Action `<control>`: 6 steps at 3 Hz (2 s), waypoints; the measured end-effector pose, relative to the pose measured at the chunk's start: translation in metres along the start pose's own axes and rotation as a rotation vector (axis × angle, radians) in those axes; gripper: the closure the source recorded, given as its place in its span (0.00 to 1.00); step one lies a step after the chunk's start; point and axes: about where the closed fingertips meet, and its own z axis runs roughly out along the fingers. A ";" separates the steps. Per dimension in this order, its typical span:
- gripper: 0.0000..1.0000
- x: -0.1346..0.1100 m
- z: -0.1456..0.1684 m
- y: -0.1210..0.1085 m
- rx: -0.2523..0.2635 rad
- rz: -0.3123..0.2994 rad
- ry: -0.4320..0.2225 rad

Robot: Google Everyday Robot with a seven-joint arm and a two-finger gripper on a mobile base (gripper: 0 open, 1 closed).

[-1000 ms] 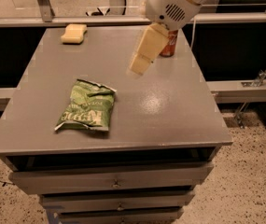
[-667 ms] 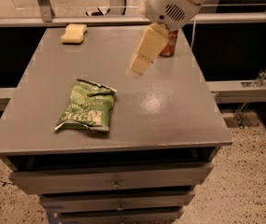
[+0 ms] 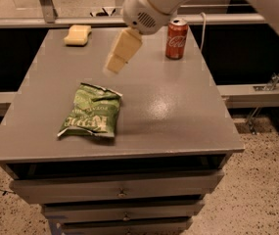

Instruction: Move sponge near green jalapeno chip bag

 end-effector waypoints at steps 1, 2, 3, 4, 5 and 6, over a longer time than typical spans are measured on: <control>0.00 -0.025 0.051 -0.033 0.052 0.043 -0.059; 0.00 -0.044 0.100 -0.067 0.106 0.088 -0.088; 0.00 -0.048 0.142 -0.102 0.142 0.155 -0.136; 0.00 -0.045 0.183 -0.141 0.162 0.212 -0.186; 0.00 -0.043 0.223 -0.173 0.160 0.259 -0.235; 0.00 -0.041 0.251 -0.198 0.159 0.287 -0.261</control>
Offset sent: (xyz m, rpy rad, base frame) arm 0.1545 0.1250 -0.0506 0.1671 -0.0790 -0.1901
